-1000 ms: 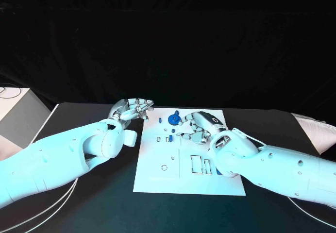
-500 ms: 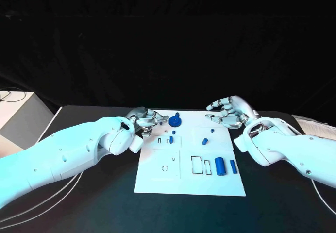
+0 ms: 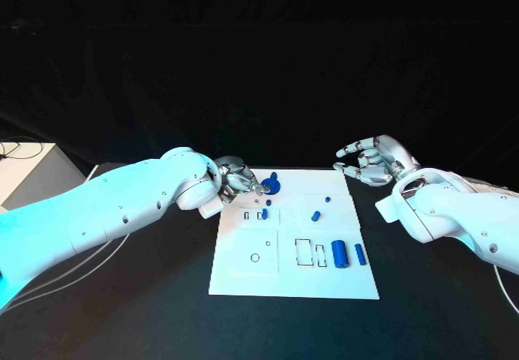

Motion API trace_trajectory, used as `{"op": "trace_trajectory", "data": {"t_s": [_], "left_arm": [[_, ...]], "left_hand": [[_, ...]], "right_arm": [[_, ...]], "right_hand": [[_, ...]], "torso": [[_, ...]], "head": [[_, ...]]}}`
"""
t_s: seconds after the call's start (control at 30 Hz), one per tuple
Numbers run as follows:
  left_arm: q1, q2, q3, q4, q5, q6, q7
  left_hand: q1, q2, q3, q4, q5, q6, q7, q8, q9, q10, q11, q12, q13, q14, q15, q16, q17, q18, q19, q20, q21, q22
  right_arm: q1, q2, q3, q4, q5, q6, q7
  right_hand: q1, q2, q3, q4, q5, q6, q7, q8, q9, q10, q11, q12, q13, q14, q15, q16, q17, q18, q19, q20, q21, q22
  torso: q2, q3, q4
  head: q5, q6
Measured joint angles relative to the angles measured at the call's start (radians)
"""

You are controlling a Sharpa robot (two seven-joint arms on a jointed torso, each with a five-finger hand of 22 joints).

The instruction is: Assemble the parts on the task board

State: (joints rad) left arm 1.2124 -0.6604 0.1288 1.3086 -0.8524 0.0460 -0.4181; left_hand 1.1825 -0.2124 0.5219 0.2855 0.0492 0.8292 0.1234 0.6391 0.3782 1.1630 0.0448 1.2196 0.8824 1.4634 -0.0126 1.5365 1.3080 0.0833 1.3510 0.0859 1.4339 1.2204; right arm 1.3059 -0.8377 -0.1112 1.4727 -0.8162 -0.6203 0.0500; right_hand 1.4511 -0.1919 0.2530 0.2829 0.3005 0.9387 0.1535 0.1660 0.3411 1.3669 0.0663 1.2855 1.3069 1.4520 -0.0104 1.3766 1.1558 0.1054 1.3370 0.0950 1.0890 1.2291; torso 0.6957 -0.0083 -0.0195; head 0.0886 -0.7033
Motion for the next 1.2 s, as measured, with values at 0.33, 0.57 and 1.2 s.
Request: {"op": "trace_trajectory", "data": {"t_s": [0.33, 0.57, 1.2], "left_arm": [[0.063, 0.079, -0.066, -0.102, -0.043, 0.109, -0.05], [0.07, 0.11, -0.073, -0.15, -0.06, 0.13, -0.065], [0.07, 0.169, -0.089, -0.228, -0.095, 0.202, -0.09]], "left_hand": [[-0.039, 0.015, -0.003, 0.003, 0.0, 0.037, -0.022, 0.006, 0.015, 0.048, -0.014, 0.027, 0.053, 0.002, -0.013, 0.019, 0.0, -0.001, 0.032, -0.009, 0.02, 0.047], [-0.043, 0.02, -0.003, 0.003, 0.0, 0.058, -0.032, 0.006, 0.025, 0.081, -0.027, 0.045, 0.093, 0.002, -0.02, 0.03, 0.0, -0.015, 0.056, -0.016, 0.036, 0.088], [-0.081, 0.032, -0.003, 0.003, 0.0, 0.068, -0.036, 0.005, 0.043, 0.085, -0.03, 0.046, 0.082, 0.005, -0.023, 0.03, 0.0, -0.015, 0.063, -0.023, 0.036, 0.088]], "right_arm": [[0.006, 0.01, 0.0, -0.048, 0.102, -0.015, 0.031], [0.008, 0.023, 0.0, -0.072, 0.132, -0.017, 0.064], [0.011, 0.041, 0.0, -0.101, 0.162, -0.018, 0.103]], "right_hand": [[-0.025, -0.059, 0.173, -0.006, 0.007, -0.029, 0.002, 0.047, 0.025, -0.301, 0.019, -0.693, -0.544, -0.204, 0.01, -0.616, -0.56, 0.073, -0.229, 0.012, -0.646, -0.448], [-0.05, -0.089, 0.251, -0.04, 0.007, 0.004, 0.023, 0.032, 0.022, -0.219, 0.037, -1.042, -0.927, -0.285, 0.052, -0.879, -0.616, 0.073, -0.299, 0.054, -0.8, -0.573], [-0.111, -0.086, 0.281, -0.098, 0.021, -0.004, 0.052, -0.025, 0.006, -0.179, 0.07, -1.212, -1.19, -0.348, 0.102, -1.145, -0.748, 0.072, -0.346, 0.109, -0.965, -0.767]], "torso": [[-0.002, 0.0001, 0.0014], [-0.001, -0.0012, 0.0022], [0.002, -0.0044, -0.002]], "head": [[0.001, -0.012], [0.005, -0.016], [0.006, -0.028]]}}
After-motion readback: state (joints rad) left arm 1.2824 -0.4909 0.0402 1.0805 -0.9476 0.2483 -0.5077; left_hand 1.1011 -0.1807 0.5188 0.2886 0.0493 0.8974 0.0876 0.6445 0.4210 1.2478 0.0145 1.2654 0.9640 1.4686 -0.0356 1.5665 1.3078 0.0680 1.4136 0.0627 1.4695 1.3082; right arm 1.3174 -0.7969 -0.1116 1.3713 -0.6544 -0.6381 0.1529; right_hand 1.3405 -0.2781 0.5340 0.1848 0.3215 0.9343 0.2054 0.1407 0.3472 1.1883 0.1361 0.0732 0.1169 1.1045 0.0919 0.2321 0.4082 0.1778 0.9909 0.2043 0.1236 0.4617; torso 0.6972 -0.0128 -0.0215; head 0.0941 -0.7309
